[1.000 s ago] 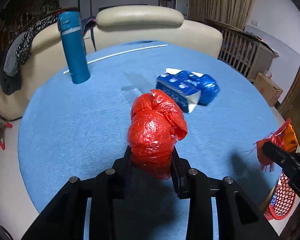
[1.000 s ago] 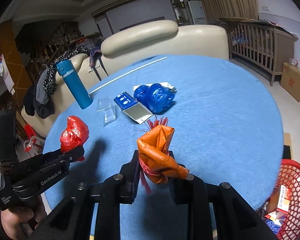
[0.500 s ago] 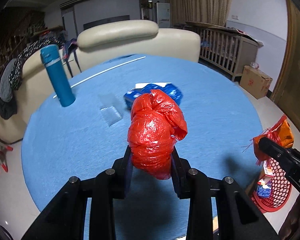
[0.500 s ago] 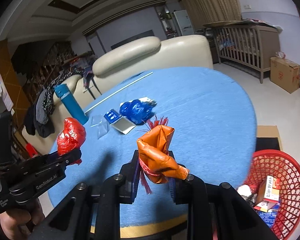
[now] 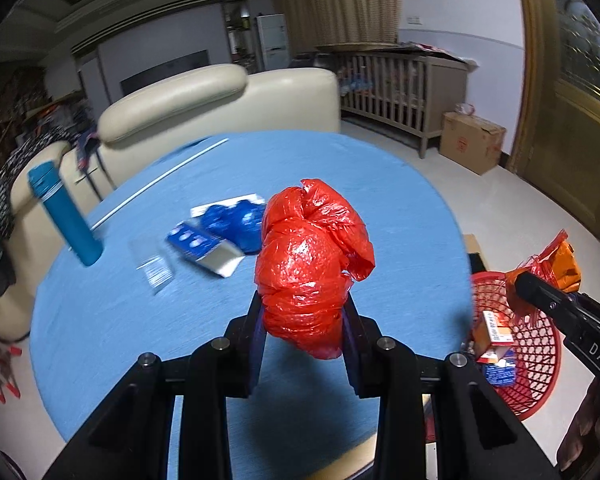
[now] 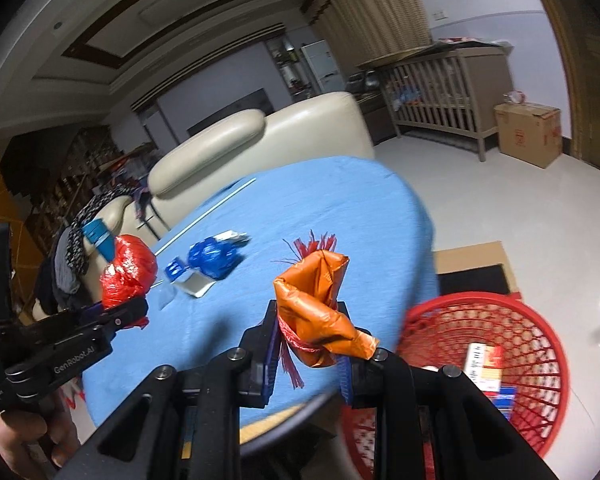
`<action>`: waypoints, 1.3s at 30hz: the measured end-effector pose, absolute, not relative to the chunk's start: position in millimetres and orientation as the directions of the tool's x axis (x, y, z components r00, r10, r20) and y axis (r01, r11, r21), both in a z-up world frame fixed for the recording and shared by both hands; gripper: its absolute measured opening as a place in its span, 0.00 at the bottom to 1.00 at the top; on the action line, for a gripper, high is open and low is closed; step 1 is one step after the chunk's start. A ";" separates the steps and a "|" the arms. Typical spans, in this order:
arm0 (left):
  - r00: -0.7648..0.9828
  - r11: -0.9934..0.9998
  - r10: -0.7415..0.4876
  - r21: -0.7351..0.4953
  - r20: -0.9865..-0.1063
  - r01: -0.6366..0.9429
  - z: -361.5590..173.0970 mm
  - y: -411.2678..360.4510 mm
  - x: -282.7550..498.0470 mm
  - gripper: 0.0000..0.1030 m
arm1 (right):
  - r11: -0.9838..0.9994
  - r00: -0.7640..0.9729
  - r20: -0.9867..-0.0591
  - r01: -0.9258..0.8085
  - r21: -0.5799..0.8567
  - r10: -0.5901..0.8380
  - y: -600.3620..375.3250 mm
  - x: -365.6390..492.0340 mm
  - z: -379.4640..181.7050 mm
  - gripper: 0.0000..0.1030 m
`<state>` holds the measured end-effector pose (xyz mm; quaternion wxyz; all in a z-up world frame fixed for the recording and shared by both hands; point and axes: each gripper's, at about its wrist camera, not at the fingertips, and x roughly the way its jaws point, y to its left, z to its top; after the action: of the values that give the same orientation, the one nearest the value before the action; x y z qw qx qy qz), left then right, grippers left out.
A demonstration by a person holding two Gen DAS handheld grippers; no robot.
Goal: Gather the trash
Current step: 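Carry the red bag and orange bag over the red basket with both tools, then open the right tool over the basket while the left tool lowers and releases the red bag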
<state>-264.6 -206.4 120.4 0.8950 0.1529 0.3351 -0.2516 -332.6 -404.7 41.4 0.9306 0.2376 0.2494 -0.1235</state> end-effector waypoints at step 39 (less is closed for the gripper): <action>0.503 0.614 -0.438 0.161 -0.745 0.773 91.5 -348.9 -332.3 0.34 | 0.694 0.717 -0.665 0.589 0.415 -0.210 -503.2 -411.6 -32.4 0.25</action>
<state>-332.3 -348.9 91.5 0.8313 0.2461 0.3402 -0.3641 -411.6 -503.2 -32.4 0.8705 0.3171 0.2982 -0.2295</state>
